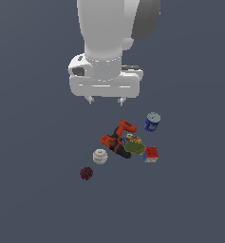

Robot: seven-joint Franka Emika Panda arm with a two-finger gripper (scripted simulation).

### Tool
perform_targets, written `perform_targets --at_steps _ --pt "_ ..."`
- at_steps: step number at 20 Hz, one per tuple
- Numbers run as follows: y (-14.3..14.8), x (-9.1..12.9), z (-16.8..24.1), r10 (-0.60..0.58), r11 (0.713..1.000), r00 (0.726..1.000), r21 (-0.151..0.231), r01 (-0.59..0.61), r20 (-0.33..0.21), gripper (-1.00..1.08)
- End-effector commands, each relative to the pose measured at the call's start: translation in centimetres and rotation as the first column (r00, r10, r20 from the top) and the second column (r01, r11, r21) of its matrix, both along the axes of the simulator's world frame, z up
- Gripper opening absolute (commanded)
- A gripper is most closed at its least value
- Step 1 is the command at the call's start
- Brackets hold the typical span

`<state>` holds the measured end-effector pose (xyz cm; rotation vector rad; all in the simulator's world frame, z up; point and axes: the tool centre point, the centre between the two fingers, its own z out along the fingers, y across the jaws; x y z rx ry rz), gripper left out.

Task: Pick up a designated object from a clutter of objects.

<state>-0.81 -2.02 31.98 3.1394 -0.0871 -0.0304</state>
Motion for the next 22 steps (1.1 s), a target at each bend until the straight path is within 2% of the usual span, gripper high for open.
perform_targets --at_steps 1,7,13,17,22 --pt "0.3 0.0 -0.2 0.007 1.0 1.0 -0.001 -0.007 0.0 1.0" --pt "2.6 -0.1 -2.1 0.07 0.998 0.998 -0.007 -0.07 0.0 1.0" --pt "7.0 -0.9 -5.6 0.193 0.981 0.981 -0.017 -0.193 0.001 1.0" --pt "11.1 -2.2 -8.9 0.308 0.951 0.951 -0.021 -0.308 0.002 1.0" --pt "16.7 -5.1 -13.2 0.466 0.885 0.885 -0.02 -0.466 0.005 1.0"
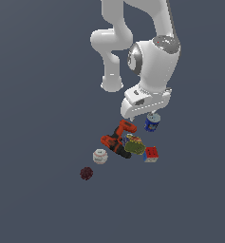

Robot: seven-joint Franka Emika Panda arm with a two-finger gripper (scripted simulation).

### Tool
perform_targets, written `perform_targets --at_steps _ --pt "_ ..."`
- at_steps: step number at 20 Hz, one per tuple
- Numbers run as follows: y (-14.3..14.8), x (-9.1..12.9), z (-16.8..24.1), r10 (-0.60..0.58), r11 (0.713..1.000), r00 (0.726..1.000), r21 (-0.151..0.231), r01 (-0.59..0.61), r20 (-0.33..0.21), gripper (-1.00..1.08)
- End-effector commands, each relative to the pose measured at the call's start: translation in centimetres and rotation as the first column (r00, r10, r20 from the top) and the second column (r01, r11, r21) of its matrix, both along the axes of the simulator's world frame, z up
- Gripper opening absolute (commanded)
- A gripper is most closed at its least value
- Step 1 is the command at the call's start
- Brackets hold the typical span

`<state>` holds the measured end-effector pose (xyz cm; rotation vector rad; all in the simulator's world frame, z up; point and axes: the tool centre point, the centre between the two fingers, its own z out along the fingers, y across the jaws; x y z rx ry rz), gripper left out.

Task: Pick up a designated object from a clutter of objects.

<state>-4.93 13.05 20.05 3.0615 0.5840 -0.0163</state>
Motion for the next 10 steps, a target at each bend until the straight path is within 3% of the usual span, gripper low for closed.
perform_targets --at_steps 1,10 --pt "2.6 -1.6 -2.0 0.084 0.997 0.997 0.003 -0.084 0.002 1.0" --pt "8.4 -6.6 -6.5 0.283 0.959 0.959 0.019 -0.283 0.004 1.0"
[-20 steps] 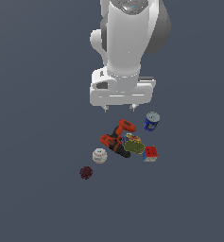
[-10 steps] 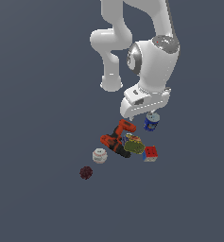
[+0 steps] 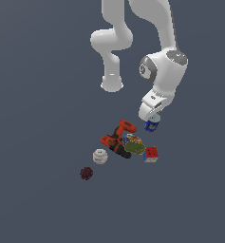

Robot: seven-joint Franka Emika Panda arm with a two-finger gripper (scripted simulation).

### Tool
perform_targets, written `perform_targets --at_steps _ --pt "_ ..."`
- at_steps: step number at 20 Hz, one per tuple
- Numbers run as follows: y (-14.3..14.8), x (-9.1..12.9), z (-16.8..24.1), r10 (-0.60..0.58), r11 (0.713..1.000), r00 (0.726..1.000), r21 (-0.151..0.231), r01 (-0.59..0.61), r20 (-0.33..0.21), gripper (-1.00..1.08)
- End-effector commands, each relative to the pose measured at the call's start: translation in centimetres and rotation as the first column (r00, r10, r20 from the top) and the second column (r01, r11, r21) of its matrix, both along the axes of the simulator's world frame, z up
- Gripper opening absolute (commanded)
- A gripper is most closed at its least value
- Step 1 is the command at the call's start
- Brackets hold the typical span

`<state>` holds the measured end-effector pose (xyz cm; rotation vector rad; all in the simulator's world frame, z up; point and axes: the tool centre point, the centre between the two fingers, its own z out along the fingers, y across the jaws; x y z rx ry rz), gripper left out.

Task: Pick up a designated object from a clutter of objects.

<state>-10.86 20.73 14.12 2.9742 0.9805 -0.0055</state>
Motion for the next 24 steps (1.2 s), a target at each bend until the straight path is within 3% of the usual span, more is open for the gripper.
perform_targets --at_steps 1,7,24 --pt "1.0 -1.1 -0.8 0.04 0.999 0.999 0.005 -0.04 0.001 1.0" --pt "2.1 -2.4 -1.7 0.084 0.996 0.996 0.01 -0.084 0.0 1.0" --pt "2.2 -2.5 -6.0 0.085 0.996 0.996 0.011 -0.085 -0.001 1.0"
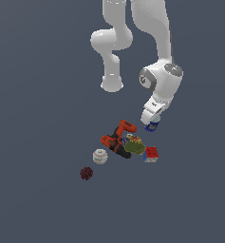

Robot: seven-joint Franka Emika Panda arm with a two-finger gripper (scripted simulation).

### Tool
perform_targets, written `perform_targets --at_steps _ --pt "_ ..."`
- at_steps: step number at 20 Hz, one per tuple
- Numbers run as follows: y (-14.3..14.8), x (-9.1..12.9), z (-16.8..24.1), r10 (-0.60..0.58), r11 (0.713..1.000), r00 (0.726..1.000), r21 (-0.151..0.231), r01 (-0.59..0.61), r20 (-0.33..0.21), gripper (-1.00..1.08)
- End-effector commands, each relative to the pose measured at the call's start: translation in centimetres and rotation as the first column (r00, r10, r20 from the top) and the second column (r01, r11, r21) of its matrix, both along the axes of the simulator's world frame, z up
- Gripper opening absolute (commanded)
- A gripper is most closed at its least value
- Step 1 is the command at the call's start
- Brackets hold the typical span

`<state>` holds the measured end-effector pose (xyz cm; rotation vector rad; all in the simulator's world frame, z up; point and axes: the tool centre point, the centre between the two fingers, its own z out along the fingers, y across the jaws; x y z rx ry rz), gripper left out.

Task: Pick up a designated object from a clutter of objects.

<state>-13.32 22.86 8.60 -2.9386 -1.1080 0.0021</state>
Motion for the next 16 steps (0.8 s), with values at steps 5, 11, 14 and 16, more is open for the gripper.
perform_targets --at_steps 5,11,14,16 --pt "0.03 0.04 -1.21 0.001 1.0 1.0 0.0 -0.001 0.001 1.0" --pt "0.03 0.08 -1.18 0.001 1.0 1.0 -0.001 -0.001 0.002 -1.0" --pt "0.03 0.08 -1.18 0.001 1.0 1.0 -0.001 -0.001 0.002 -1.0" --pt "0.03 0.08 -1.18 0.001 1.0 1.0 -0.001 -0.001 0.002 -1.0"
